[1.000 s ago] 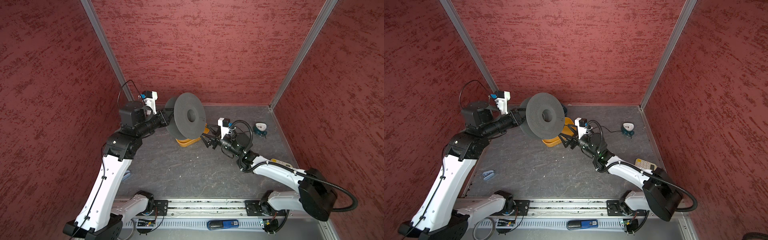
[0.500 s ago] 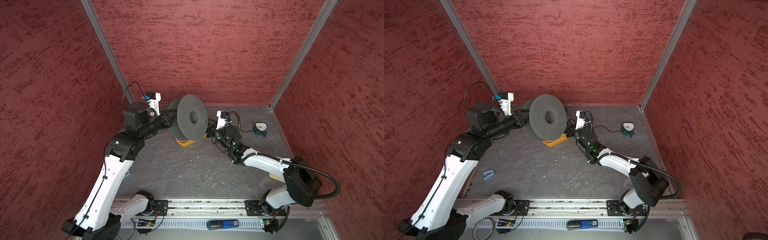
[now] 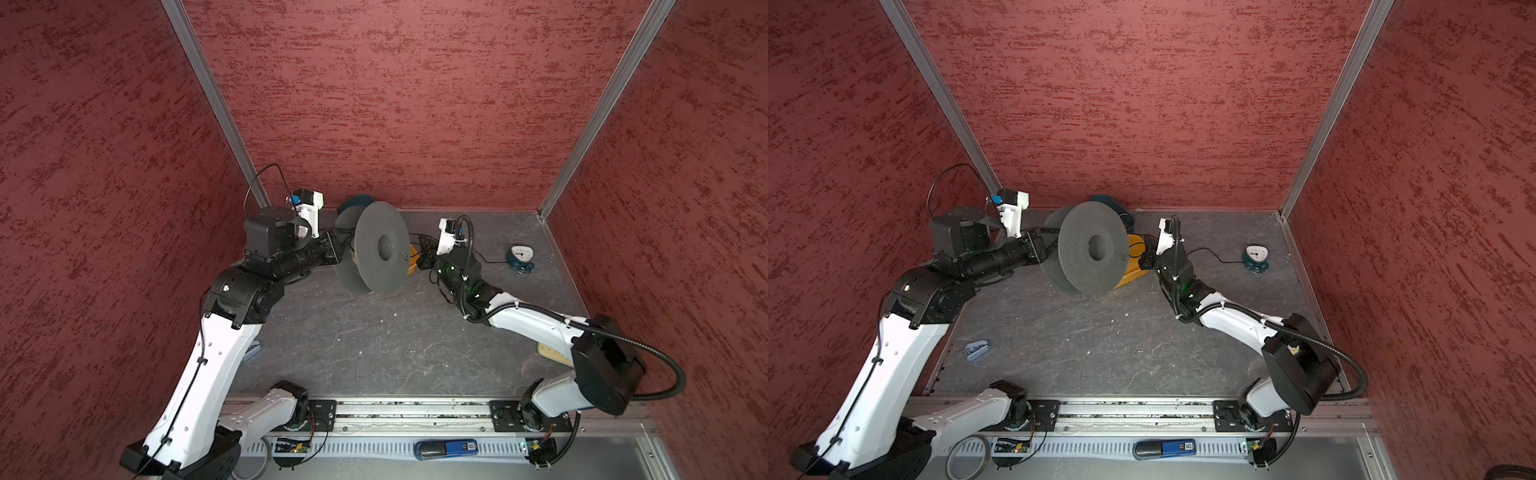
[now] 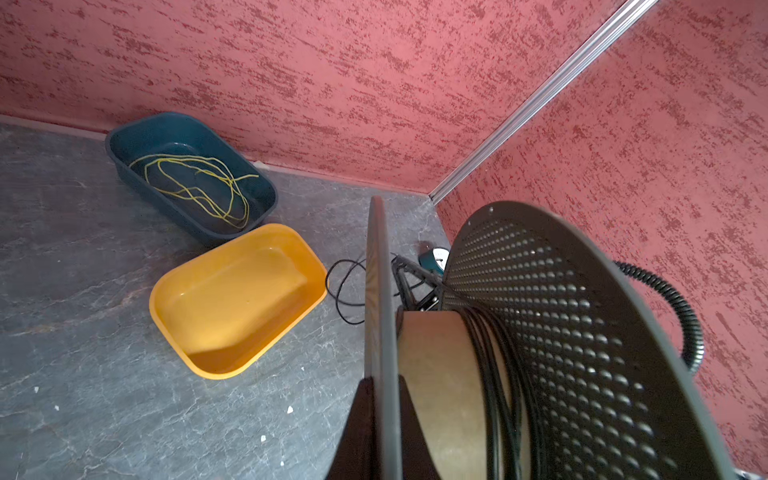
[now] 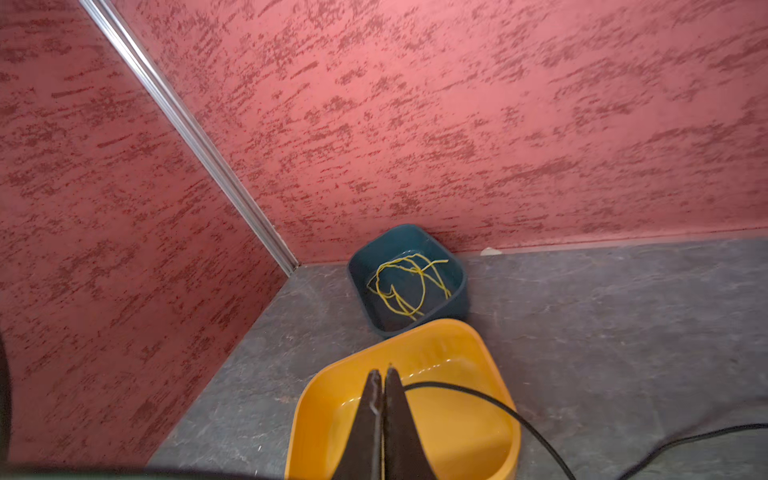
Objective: Wrap the cables
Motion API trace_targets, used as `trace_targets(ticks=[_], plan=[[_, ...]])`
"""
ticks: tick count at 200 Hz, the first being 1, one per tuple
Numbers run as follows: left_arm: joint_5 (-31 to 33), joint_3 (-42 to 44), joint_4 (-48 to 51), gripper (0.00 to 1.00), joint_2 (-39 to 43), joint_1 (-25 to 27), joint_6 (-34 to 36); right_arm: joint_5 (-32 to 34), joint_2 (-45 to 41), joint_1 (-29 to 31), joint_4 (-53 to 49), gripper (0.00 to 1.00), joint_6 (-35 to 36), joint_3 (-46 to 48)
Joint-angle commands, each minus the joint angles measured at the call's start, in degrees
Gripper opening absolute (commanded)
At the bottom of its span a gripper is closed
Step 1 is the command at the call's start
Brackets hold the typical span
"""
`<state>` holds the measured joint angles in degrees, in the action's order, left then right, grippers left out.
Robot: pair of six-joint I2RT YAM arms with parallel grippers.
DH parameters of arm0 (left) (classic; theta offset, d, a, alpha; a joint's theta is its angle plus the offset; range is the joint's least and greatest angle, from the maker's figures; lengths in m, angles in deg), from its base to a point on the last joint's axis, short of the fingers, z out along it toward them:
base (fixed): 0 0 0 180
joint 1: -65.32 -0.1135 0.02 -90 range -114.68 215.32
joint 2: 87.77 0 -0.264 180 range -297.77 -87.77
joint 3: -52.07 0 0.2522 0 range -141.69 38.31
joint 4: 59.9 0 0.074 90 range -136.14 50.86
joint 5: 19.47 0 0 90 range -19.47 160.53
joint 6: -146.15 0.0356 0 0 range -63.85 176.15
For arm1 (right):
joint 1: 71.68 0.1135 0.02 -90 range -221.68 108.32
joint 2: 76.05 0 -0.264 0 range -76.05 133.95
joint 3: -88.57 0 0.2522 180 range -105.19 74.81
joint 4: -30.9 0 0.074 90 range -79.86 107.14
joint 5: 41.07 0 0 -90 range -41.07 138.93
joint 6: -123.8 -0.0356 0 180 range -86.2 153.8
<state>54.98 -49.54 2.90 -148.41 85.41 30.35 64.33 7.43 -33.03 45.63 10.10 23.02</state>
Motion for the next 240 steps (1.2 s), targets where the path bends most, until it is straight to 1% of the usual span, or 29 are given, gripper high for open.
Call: trace_targets(ticks=[1,15,29,43,67,81,96,117,135,152,156,167,190,202,208,221,240], plan=[[1.0,-4.9,-6.6,0.0,5.5,-0.6,-0.5,8.0,-4.1,-6.2,-9.7,0.03,0.6,3.8],[0.5,-4.5,-7.1,0.0,5.6,-0.7,-0.9,5.4,-5.9,-8.1,-9.4,0.06,1.7,5.4],[0.0,-4.2,-7.8,0.0,5.0,-0.6,-1.7,1.3,-6.9,-8.5,-7.5,0.08,5.2,6.6],[-1.5,-3.5,-9.5,0.0,4.3,-0.7,-2.8,-6.5,-6.8,-8.5,-6.1,0.12,9.6,6.9],[-5.4,-1.8,-13.5,0.0,2.7,-0.7,-5.6,-15.7,-5.3,-8.3,-5.1,0.14,12.9,7.0],[-6.9,-1.8,-14.8,0.0,1.9,-0.7,-6.7,-18.3,-4.2,-8.1,-3.9,0.15,13.9,7.3],[-7.1,-2.1,-15.3,0.0,1.6,-0.8,-7.0,-20.1,-3.4,-8.0,-2.1,0.16,14.2,8.1],[-6.8,-3.3,-14.5,0.0,1.6,-1.6,-6.6,-20.3,-2.1,-8.0,-0.2,0.18,15.1,9.1],[-7.0,-4.7,-13.3,0.0,1.5,-3.0,-6.3,-18.8,-0.9,-8.0,0.7,0.18,16.0,9.7],[-9.3,-5.9,-12.9,0.0,1.1,-4.8,-7.1,-17.5,-0.5,-8.0,1.8,0.18,17.2,10.3],[-10.0,-5.9,-13.1,0.0,1.1,-5.2,-7.4,-17.2,1.1,-8.0,1.9,0.18,17.4,10.2],[-11.1,-6.0,-13.3,0.0,0.9,-6.3,-8.1,-17.1,2.0,-8.0,2.2,0.18,17.9,10.2],[-12.2,-5.0,-15.0,0.0,0.4,-8.4,-10.5,-18.4,3.8,-7.8,1.7,0.09,17.1,9.5],[-12.9,-3.3,-17.6,0.0,0.0,-9.2,-12.4,-18.0,4.6,-6.8,0.7,0.02,16.8,9.1],[-12.8,-2.2,-18.8,0.0,-0.3,-9.3,-13.3,-17.2,4.9,-6.0,0.2,0.0,17.0,9.0],[-11.6,-0.4,-21.0,0.0,-0.9,-9.4,-14.7,-15.2,5.3,-3.9,-0.6,0.0,17.4,9.0],[-6.3,2.0,-22.6,0.0,-1.9,-8.9,-14.4,-11.9,5.5,-0.8,-2.2,0.0,17.1,8.8]])
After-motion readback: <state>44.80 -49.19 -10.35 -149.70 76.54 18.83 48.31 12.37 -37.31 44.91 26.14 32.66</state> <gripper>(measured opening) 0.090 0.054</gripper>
